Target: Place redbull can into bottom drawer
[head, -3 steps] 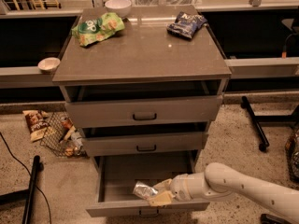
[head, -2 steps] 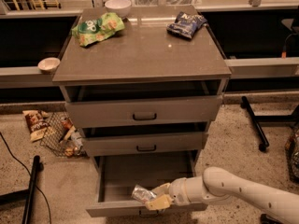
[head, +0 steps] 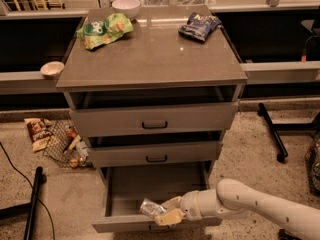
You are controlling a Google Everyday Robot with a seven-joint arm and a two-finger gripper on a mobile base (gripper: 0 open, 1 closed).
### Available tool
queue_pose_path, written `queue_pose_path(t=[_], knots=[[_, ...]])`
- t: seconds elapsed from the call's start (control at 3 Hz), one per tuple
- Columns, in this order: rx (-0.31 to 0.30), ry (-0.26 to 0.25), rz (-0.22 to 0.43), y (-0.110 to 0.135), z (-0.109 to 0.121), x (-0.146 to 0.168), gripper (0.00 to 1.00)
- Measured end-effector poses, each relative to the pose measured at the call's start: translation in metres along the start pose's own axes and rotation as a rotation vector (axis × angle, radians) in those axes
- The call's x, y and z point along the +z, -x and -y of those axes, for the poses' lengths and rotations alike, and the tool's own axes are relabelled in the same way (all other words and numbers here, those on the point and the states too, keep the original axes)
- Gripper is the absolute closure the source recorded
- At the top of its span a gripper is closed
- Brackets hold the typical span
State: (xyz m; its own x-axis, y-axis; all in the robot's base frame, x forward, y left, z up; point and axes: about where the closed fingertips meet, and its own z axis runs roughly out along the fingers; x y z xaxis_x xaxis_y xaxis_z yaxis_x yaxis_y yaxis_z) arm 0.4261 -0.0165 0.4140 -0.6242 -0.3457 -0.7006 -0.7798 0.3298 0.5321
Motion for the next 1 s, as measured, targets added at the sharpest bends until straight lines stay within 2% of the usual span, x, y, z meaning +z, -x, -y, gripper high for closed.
queue_pose_path(t=[0.33,0.67,1.0], knots=[[-0.006,-0.003,-0.015,-0.012,0.031,0.031,1.0],[-0.036,0.017,0.0,-0.029,0.074,0.08,1.0],[-0.044,0.014,0.04,-0.04,0.119,0.126,1.0]])
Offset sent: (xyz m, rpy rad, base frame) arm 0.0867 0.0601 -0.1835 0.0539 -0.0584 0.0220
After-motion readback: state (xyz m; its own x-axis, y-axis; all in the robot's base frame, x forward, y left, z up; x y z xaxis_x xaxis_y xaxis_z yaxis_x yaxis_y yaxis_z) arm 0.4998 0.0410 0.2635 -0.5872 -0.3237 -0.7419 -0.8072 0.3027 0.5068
